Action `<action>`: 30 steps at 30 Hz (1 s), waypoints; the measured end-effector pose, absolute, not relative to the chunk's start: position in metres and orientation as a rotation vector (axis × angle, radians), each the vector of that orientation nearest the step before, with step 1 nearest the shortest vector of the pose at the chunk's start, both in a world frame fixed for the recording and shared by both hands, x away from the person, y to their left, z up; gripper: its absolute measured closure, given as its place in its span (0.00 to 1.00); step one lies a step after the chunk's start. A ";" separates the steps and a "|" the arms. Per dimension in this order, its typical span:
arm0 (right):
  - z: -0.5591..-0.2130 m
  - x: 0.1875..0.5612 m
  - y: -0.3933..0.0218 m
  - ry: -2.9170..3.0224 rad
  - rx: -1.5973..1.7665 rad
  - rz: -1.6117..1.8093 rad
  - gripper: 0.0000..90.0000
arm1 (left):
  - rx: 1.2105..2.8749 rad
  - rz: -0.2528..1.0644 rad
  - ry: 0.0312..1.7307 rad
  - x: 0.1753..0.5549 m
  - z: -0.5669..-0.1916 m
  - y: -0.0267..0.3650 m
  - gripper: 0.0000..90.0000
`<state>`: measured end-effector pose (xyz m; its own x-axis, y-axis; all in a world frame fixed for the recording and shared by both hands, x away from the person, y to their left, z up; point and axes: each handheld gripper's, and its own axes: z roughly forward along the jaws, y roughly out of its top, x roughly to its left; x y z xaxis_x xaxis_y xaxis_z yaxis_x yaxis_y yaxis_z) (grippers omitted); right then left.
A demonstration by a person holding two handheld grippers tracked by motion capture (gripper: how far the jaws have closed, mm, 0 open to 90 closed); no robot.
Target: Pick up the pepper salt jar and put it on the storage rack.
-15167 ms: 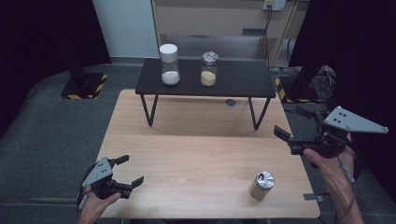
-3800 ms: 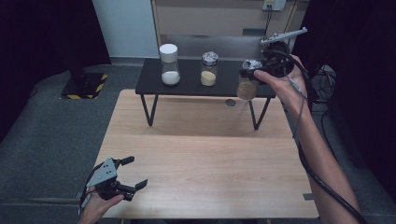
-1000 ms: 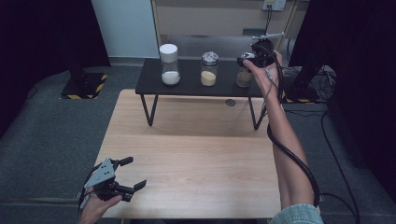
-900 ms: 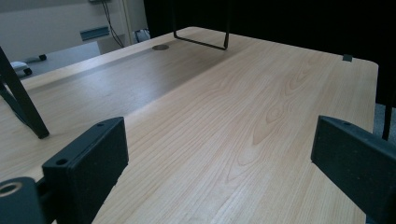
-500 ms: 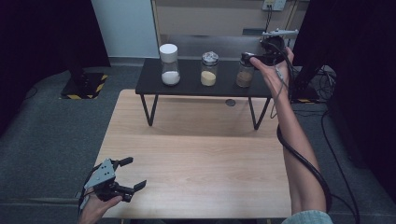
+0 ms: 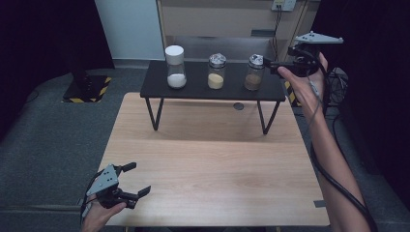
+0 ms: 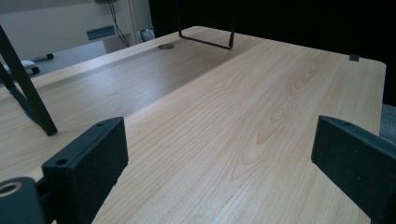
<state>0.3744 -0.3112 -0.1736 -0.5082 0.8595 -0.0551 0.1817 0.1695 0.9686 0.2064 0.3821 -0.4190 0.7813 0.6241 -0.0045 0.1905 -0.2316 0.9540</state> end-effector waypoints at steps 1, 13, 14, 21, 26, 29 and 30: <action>-0.174 0.369 -0.314 1.825 0.967 1.379 0.07 | 1.789 0.457 0.634 0.206 -0.419 0.383 0.03; -0.179 0.314 -0.330 1.891 0.831 1.397 0.04 | 1.774 0.450 0.645 0.206 -0.420 0.384 0.03; -0.181 0.310 -0.331 1.893 0.825 1.405 0.05 | 1.774 0.453 0.644 0.206 -0.420 0.384 0.03; -0.200 0.285 -0.335 1.924 0.774 1.437 0.05 | 1.760 0.457 0.648 0.205 -0.420 0.385 0.03; -0.213 0.270 -0.341 1.935 0.759 1.489 0.05 | 1.748 0.461 0.638 0.203 -0.421 0.387 0.03; -0.223 0.260 -0.343 1.945 0.748 1.500 0.05 | 1.746 0.463 0.636 0.203 -0.421 0.387 0.03; -0.226 0.257 -0.344 1.945 0.745 1.500 0.05 | 1.745 0.463 0.636 0.203 -0.421 0.387 0.03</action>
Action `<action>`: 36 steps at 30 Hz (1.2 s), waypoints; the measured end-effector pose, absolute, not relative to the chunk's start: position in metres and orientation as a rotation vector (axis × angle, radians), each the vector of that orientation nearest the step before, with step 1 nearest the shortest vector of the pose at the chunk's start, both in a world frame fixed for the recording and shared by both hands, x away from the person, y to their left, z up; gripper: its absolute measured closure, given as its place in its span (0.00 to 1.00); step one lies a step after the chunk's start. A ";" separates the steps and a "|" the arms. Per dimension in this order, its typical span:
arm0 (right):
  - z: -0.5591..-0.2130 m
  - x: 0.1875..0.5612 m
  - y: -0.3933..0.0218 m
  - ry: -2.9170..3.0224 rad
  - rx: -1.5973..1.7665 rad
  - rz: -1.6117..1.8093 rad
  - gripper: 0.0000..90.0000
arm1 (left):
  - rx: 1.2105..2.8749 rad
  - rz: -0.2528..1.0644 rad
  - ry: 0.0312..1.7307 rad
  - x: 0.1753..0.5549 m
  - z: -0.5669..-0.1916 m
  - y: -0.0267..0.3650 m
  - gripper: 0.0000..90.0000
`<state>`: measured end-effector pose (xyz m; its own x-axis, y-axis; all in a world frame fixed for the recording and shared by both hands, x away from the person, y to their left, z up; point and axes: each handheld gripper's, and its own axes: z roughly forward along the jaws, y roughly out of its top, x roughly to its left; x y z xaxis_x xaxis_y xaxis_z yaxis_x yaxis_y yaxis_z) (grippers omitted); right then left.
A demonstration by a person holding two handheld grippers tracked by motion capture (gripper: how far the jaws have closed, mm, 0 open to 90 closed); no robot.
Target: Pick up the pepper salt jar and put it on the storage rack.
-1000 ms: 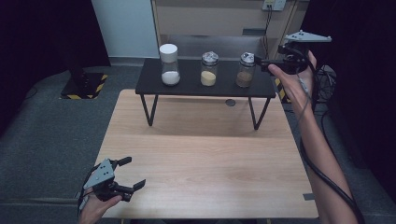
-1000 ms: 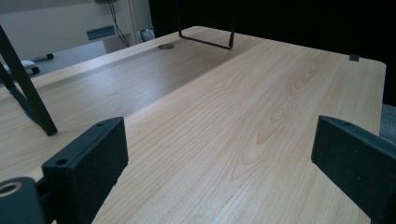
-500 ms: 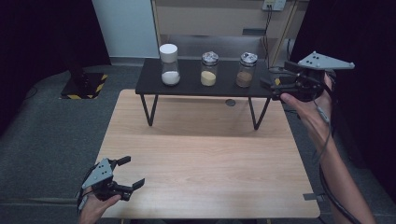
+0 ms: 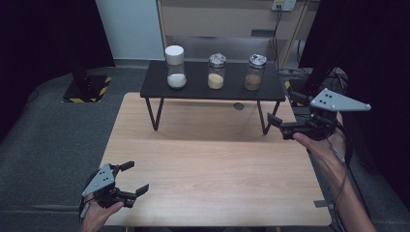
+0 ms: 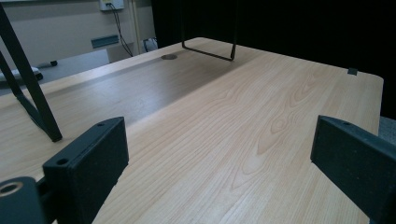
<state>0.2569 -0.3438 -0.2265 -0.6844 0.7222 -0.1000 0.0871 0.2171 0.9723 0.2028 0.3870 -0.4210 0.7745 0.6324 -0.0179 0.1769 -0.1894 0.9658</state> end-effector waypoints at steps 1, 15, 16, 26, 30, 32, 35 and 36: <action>-0.230 0.255 -0.346 1.950 0.749 1.513 0.06 | 1.744 0.462 0.636 0.203 -0.421 0.387 0.03; -0.278 0.226 -0.361 1.939 0.772 1.601 0.06 | 1.742 0.464 0.632 0.203 -0.421 0.387 0.03; -0.280 0.224 -0.361 1.936 0.769 1.602 0.06 | 1.743 0.464 0.629 0.203 -0.421 0.387 0.03; -0.291 0.209 -0.357 1.943 0.772 1.583 0.06 | 1.755 0.460 0.631 0.206 -0.421 0.382 0.03; -0.295 0.206 -0.358 1.961 0.788 1.582 0.06 | 1.766 0.458 0.616 0.207 -0.420 0.379 0.03; -0.297 0.204 -0.358 1.960 0.794 1.576 0.06 | 1.761 0.459 0.626 0.207 -0.421 0.381 0.03; -0.303 0.200 -0.357 1.965 0.805 1.567 0.06 | 1.744 0.464 0.631 0.206 -0.422 0.382 0.03; -0.305 0.199 -0.358 1.966 0.809 1.562 0.06 | 1.742 0.465 0.629 0.206 -0.422 0.382 0.03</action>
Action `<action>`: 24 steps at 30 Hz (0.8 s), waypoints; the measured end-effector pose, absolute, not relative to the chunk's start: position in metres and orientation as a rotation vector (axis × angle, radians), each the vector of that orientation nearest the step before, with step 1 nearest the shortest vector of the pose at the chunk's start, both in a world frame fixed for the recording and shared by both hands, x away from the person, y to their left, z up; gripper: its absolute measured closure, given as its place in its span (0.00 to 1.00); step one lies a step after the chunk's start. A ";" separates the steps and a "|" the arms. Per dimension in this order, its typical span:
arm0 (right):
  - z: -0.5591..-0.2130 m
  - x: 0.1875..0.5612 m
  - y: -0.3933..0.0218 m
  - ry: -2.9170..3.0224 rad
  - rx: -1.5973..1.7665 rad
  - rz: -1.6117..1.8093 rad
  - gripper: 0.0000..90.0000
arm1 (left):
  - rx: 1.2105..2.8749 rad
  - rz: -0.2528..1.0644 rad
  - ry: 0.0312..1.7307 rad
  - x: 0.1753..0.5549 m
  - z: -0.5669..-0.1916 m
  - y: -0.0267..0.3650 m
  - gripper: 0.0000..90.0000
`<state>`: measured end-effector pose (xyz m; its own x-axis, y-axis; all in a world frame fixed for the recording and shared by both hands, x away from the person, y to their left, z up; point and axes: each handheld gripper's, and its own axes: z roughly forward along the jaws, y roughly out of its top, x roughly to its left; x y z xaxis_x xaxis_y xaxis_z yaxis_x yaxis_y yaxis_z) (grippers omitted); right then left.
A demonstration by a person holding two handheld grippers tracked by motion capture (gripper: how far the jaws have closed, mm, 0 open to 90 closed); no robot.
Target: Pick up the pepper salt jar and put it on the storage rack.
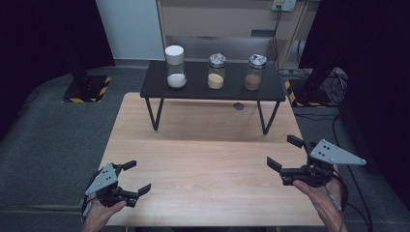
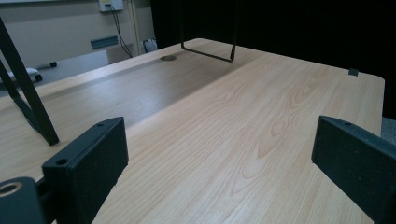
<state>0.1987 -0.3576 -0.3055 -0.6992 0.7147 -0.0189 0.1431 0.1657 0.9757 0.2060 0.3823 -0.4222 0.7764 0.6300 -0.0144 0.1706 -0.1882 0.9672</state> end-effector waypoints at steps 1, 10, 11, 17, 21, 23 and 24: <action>-0.308 0.198 -0.358 1.970 0.814 1.565 0.06 | 1.742 0.466 0.629 0.206 -0.422 0.382 0.03; -0.318 0.187 -0.363 1.978 0.824 1.540 0.06 | 1.735 0.480 0.629 0.204 -0.423 0.383 0.03; -0.319 0.186 -0.364 1.980 0.824 1.535 0.06 | 1.734 0.480 0.631 0.204 -0.423 0.384 0.03; -0.330 0.184 -0.367 2.006 0.818 1.518 0.06 | 1.721 0.480 0.639 0.204 -0.424 0.386 0.03; -0.339 0.183 -0.368 2.017 0.839 1.517 0.06 | 1.722 0.484 0.636 0.203 -0.424 0.386 0.03; -0.342 0.183 -0.369 2.024 0.851 1.515 0.06 | 1.722 0.485 0.638 0.203 -0.424 0.386 0.03; -0.345 0.183 -0.369 2.024 0.852 1.517 0.06 | 1.721 0.486 0.637 0.203 -0.424 0.386 0.03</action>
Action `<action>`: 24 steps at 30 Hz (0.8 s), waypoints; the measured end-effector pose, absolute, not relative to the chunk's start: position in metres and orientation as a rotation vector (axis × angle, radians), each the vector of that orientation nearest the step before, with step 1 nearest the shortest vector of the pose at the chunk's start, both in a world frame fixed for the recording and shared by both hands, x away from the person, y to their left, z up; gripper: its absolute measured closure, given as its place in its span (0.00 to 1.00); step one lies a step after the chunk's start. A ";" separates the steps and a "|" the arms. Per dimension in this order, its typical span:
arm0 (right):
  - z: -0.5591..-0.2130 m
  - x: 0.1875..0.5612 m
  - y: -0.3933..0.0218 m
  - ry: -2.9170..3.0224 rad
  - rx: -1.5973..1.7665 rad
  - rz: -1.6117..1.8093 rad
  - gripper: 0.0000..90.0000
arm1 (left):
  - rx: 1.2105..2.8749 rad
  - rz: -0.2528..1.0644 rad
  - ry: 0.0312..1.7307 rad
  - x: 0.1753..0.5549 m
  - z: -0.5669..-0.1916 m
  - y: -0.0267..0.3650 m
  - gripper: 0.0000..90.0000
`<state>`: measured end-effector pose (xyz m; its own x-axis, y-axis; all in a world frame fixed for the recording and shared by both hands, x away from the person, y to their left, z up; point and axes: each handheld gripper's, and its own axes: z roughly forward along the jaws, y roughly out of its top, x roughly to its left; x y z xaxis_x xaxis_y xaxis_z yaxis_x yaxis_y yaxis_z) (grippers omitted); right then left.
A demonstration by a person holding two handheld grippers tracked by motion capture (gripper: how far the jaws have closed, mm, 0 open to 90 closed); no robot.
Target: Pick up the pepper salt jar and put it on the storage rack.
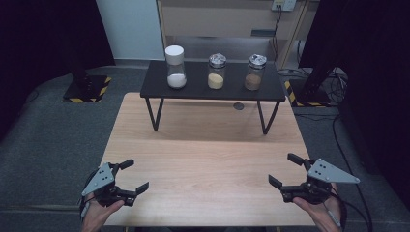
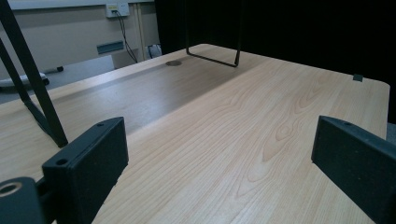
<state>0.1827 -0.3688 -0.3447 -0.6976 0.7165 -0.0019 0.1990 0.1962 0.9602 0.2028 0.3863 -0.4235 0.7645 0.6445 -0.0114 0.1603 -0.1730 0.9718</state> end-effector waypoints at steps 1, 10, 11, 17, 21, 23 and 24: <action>-0.347 0.183 -0.369 2.023 0.857 1.523 0.06 | 1.720 0.486 0.638 0.203 -0.424 0.386 0.03; -0.368 0.179 -0.371 2.024 0.897 1.521 0.06 | 1.719 0.488 0.638 0.202 -0.424 0.387 0.03; -0.369 0.179 -0.371 2.027 0.902 1.520 0.06 | 1.720 0.489 0.638 0.202 -0.424 0.387 0.03; -0.379 0.181 -0.372 2.036 0.927 1.516 0.06 | 1.720 0.490 0.641 0.202 -0.424 0.386 0.03; -0.388 0.184 -0.372 2.035 0.950 1.525 0.06 | 1.719 0.489 0.640 0.202 -0.424 0.387 0.03; -0.391 0.185 -0.372 2.039 0.954 1.526 0.06 | 1.719 0.489 0.637 0.202 -0.424 0.387 0.03; -0.392 0.185 -0.371 2.040 0.949 1.522 0.06 | 1.719 0.490 0.636 0.202 -0.424 0.387 0.03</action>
<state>0.1850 -0.3714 -0.3919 -0.6777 0.7325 0.0646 0.2706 0.1668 0.9481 0.2022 0.3868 -0.4238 0.7634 0.6458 -0.0085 0.1568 -0.1726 0.9724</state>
